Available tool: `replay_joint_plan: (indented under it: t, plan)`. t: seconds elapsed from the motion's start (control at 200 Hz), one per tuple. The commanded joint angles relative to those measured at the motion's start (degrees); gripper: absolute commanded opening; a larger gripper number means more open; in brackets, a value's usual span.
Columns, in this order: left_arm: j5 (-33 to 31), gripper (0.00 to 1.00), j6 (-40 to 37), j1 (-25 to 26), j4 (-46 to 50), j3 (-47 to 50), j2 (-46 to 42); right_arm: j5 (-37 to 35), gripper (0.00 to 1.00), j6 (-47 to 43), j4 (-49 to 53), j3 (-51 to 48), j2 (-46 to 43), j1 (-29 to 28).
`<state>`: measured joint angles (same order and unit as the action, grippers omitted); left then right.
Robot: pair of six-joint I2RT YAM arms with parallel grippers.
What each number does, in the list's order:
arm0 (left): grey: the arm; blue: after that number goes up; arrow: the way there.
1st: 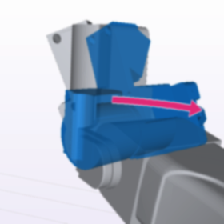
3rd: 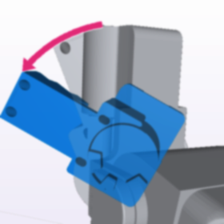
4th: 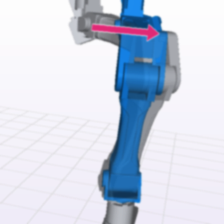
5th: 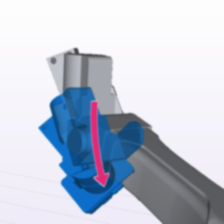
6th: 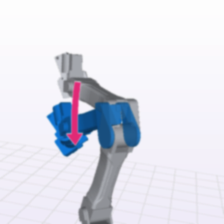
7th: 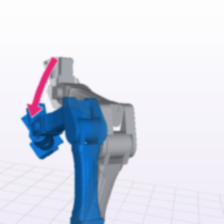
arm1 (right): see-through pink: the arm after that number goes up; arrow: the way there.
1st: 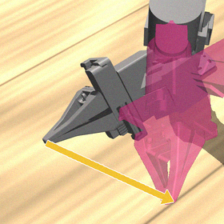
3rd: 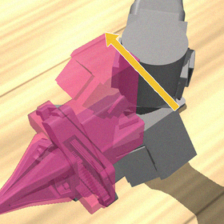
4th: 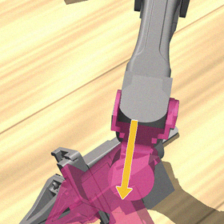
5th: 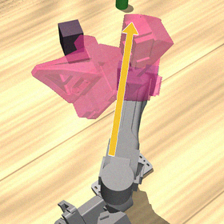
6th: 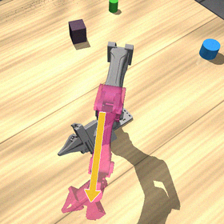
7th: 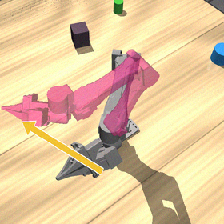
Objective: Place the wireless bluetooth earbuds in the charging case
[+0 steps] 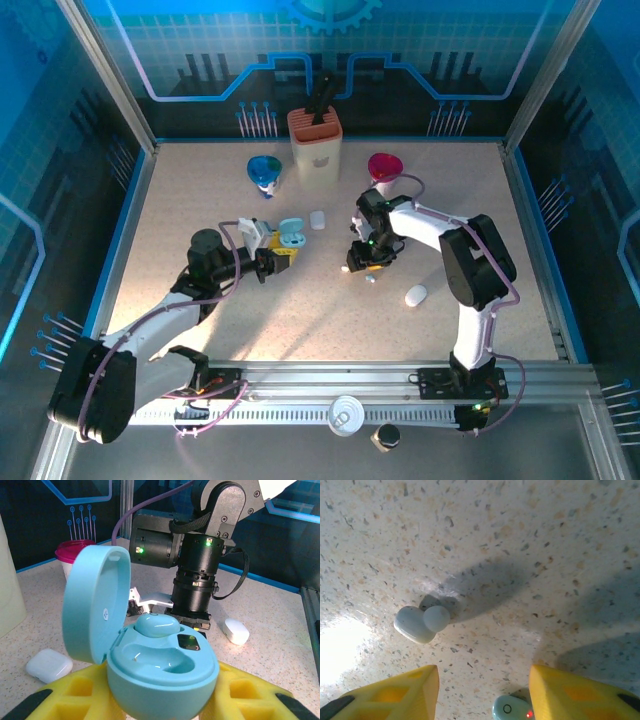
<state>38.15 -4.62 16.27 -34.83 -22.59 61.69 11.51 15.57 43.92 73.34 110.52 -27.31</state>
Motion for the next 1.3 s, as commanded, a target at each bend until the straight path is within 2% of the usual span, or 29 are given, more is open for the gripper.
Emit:
replay_joint_plan:
  t: [0.0,0.22,0.51,0.805,1.056,1.296]
  plan:
    - [1.0,0.34,-1.0,-0.6,-0.7,0.6,-0.1,2.2,0.49,0.2,1.6,-2.2,-1.1,0.3]
    - [1.6,0.34,-0.9,-0.6,-1.2,0.2,0.9,1.1,0.47,0.5,1.8,-3.9,-2.9,0.4]
    - [1.7,0.34,-0.9,-0.6,-1.4,0.1,1.0,2.1,0.39,0.4,2.8,-4.3,-3.7,0.4]
    - [1.8,0.34,-0.9,-0.6,-1.6,0.0,1.2,2.4,0.42,-0.3,3.4,-5.6,-4.5,0.4]
    - [1.8,0.34,-0.8,-0.6,-1.7,0.4,1.0,2.1,0.27,0.7,2.6,-5.5,-4.0,0.4]
    - [1.8,0.34,-0.7,-0.6,-1.7,0.5,0.9,1.9,0.19,2.5,1.8,-5.2,-3.6,0.2]
